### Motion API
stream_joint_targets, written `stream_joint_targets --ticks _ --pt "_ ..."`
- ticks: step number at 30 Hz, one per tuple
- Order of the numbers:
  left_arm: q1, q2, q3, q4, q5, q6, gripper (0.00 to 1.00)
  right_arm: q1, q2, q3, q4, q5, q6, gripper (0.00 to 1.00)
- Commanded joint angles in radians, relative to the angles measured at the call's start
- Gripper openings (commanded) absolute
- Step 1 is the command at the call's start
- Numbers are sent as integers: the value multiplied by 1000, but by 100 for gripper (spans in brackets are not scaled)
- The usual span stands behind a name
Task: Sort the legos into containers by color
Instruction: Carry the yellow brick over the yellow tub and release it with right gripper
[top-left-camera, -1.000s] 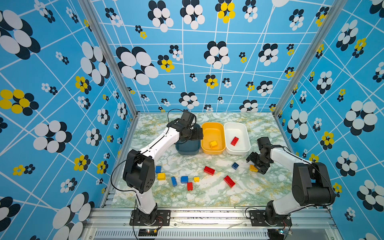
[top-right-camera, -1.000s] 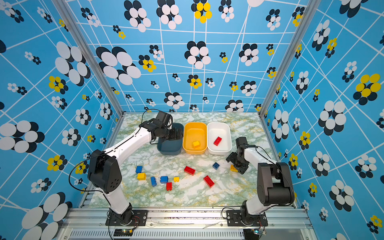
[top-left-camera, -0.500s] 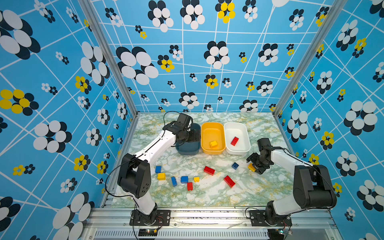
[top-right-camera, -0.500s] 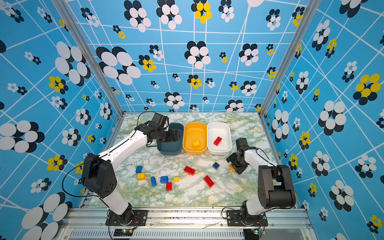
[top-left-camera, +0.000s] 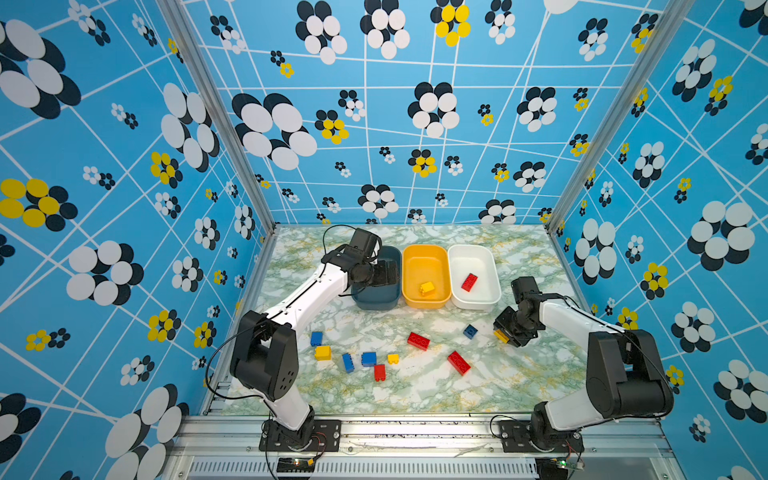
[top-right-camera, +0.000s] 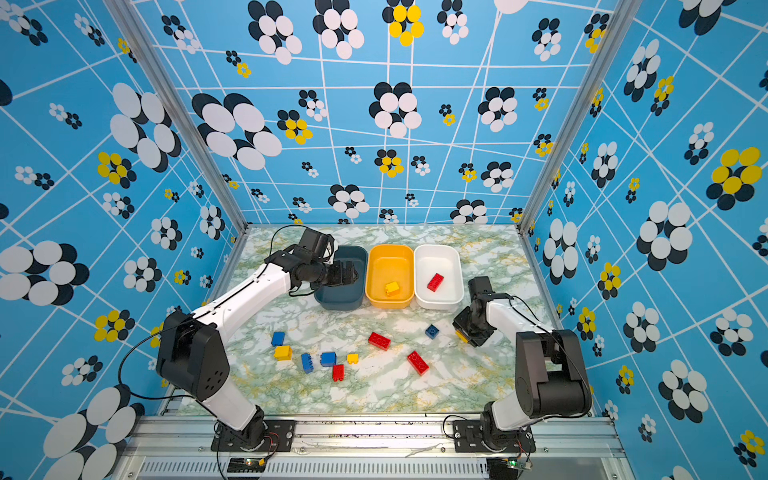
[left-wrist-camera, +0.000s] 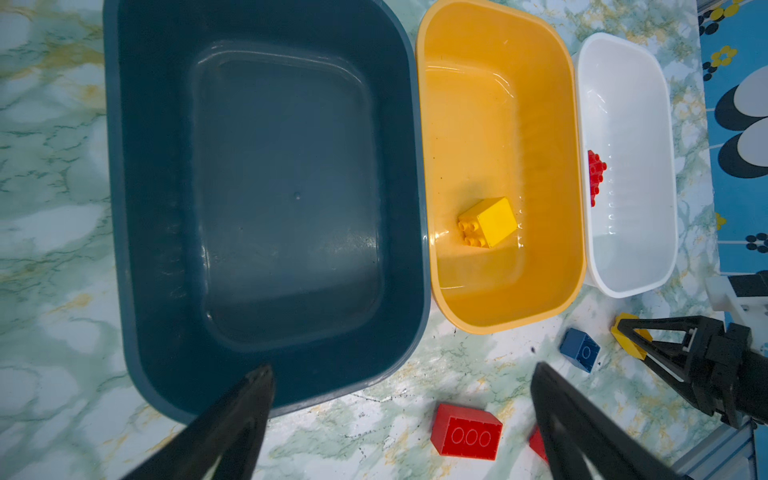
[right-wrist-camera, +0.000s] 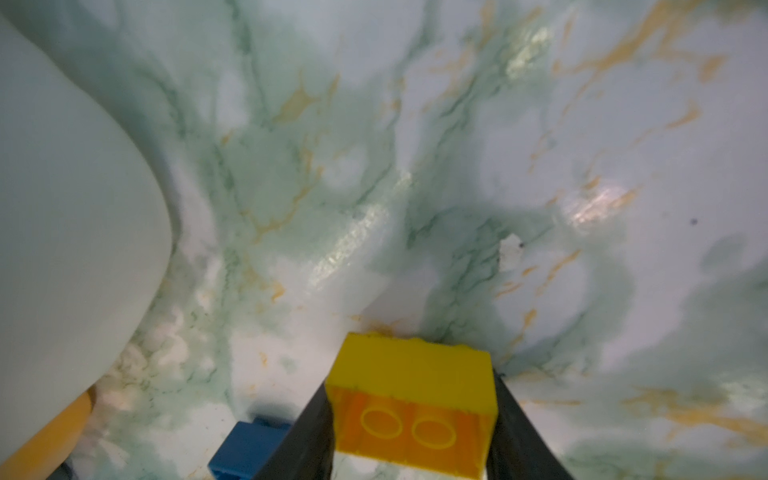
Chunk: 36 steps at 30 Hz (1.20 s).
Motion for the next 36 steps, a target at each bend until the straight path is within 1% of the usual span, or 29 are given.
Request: stream_joint_targets --ticks 1,2,3,9,14,17,23,26,29,36 --pt "11 -48 -27 15 8 17 98 28 -24 -8 -75 18 -17 40" --pt "11 -51 -32 16 8 17 98 30 -32 1 -82 17 -18 40" --pt "11 -57 -38 17 5 16 98 69 -41 15 -88 18 -21 40" --pt "21 -94 -84 26 -8 7 98 184 -71 158 -138 39 -38 40" --pt "32 -115 -119 32 -21 -3 98 266 -7 326 -170 47 -68 39" --pt "38 -129 -140 34 -24 -12 98 320 71 447 -170 50 -94 39" --pt "52 -159 -191 34 -27 -22 98 402 280 701 -164 41 -150 40" --pt "63 -183 -219 31 -33 -34 98 417 384 833 -183 32 -179 40" --pt "75 -208 -250 30 -38 -48 98 418 479 926 -180 28 -201 40" --pt "103 -260 -312 24 -49 -64 99 419 694 1165 -255 11 -234 40"
